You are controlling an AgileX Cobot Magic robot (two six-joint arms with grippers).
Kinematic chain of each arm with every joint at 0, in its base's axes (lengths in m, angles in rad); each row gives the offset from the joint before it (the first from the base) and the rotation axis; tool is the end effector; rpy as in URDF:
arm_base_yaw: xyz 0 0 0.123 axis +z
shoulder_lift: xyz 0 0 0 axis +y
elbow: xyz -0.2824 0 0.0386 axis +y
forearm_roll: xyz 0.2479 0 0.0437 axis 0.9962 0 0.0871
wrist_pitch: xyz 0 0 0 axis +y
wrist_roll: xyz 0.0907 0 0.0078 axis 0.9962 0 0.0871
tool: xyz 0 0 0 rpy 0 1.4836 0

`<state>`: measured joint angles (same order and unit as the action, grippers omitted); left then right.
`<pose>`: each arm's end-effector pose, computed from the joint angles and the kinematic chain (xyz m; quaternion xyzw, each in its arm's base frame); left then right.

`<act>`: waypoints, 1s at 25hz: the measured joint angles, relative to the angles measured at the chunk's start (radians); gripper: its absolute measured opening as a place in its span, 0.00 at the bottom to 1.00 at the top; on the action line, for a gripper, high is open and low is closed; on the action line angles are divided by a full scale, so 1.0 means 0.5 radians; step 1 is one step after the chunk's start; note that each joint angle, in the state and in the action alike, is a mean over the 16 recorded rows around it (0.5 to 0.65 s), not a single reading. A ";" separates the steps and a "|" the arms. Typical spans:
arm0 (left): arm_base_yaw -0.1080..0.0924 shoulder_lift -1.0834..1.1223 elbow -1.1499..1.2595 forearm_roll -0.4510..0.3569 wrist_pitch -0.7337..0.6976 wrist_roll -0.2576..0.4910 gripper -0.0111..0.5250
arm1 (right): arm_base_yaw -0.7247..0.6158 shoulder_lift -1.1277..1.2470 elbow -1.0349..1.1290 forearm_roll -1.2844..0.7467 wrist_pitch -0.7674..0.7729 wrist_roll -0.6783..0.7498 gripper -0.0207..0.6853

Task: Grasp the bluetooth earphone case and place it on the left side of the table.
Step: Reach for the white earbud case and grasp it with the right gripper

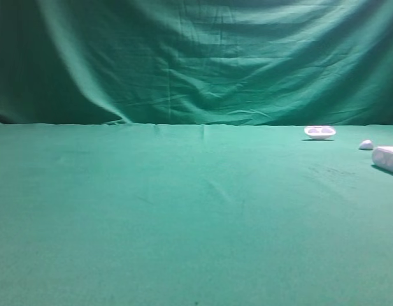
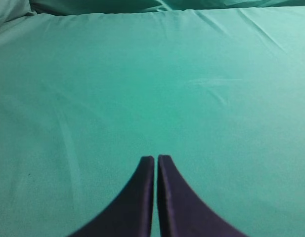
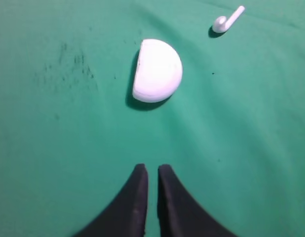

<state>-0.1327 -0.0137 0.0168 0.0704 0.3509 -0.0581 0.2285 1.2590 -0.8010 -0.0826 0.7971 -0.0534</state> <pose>0.0527 -0.0048 0.1766 0.0485 0.7931 -0.0282 0.6065 0.2227 0.0463 0.2496 -0.1597 0.9661 -0.0171 0.2022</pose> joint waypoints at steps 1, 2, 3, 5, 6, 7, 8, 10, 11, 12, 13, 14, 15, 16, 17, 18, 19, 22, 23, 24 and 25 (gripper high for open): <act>0.000 0.000 0.000 0.000 0.000 0.000 0.02 | 0.012 0.076 -0.035 -0.004 0.000 0.000 0.34; 0.000 0.000 0.000 0.000 0.000 0.000 0.02 | 0.020 0.149 -0.067 -0.006 -0.004 0.000 0.39; 0.000 0.000 0.000 0.000 0.000 0.000 0.02 | 0.026 0.219 -0.096 -0.007 -0.012 0.001 0.45; 0.000 0.000 0.000 0.000 0.000 0.000 0.02 | 0.031 0.352 -0.151 -0.005 -0.033 0.002 0.55; 0.000 0.000 0.000 0.000 0.000 0.000 0.02 | 0.032 0.415 -0.176 -0.004 -0.045 0.002 0.61; 0.000 0.000 0.000 0.000 0.000 0.000 0.02 | 0.033 0.475 -0.200 -0.002 -0.057 0.003 0.66; 0.000 0.000 0.000 0.000 0.000 0.000 0.02 | 0.034 0.532 -0.223 0.000 -0.070 0.003 0.71; 0.000 0.000 0.000 0.000 0.000 0.000 0.02 | 0.035 0.638 -0.266 0.004 -0.099 0.005 0.78; 0.000 0.000 0.000 0.000 0.000 0.000 0.02 | 0.035 0.686 -0.286 0.006 -0.114 0.006 0.81; 0.000 0.000 0.000 0.000 0.000 0.000 0.02 | 0.035 0.731 -0.305 0.007 -0.129 0.007 0.83; 0.000 0.000 0.000 0.000 0.000 0.000 0.02 | 0.035 0.773 -0.324 0.008 -0.142 0.008 0.84; 0.000 0.000 0.000 0.000 0.000 0.000 0.02 | 0.036 0.813 -0.342 0.009 -0.155 0.009 0.85; 0.000 0.000 0.000 0.000 0.000 0.000 0.02 | 0.036 0.848 -0.358 0.008 -0.166 0.012 0.85; 0.000 0.000 0.000 0.000 0.000 0.000 0.02 | 0.036 0.881 -0.374 0.007 -0.175 0.017 0.85; 0.000 0.000 0.000 0.000 0.000 0.000 0.02 | 0.036 0.912 -0.388 0.005 -0.184 0.022 0.84; 0.000 0.000 0.000 0.000 0.000 0.000 0.02 | 0.036 0.940 -0.401 0.002 -0.191 0.028 0.84; 0.000 0.000 0.000 0.000 0.000 0.000 0.02 | 0.036 0.965 -0.412 -0.003 -0.198 0.036 0.83; 0.000 0.000 0.000 0.000 0.000 0.000 0.02 | 0.037 1.025 -0.441 -0.019 -0.213 0.061 0.82; 0.000 0.000 0.000 0.000 0.000 0.000 0.02 | 0.037 1.039 -0.449 -0.024 -0.217 0.070 0.80; 0.000 0.000 0.000 0.000 0.000 0.000 0.02 | 0.037 1.052 -0.455 -0.031 -0.221 0.080 0.78; 0.000 0.000 0.000 0.000 0.000 0.000 0.02 | 0.037 1.062 -0.461 -0.037 -0.224 0.091 0.76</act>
<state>-0.1327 -0.0137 0.0168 0.0704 0.3509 -0.0581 0.2471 1.7901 -1.0312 -0.1013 0.6851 -0.0080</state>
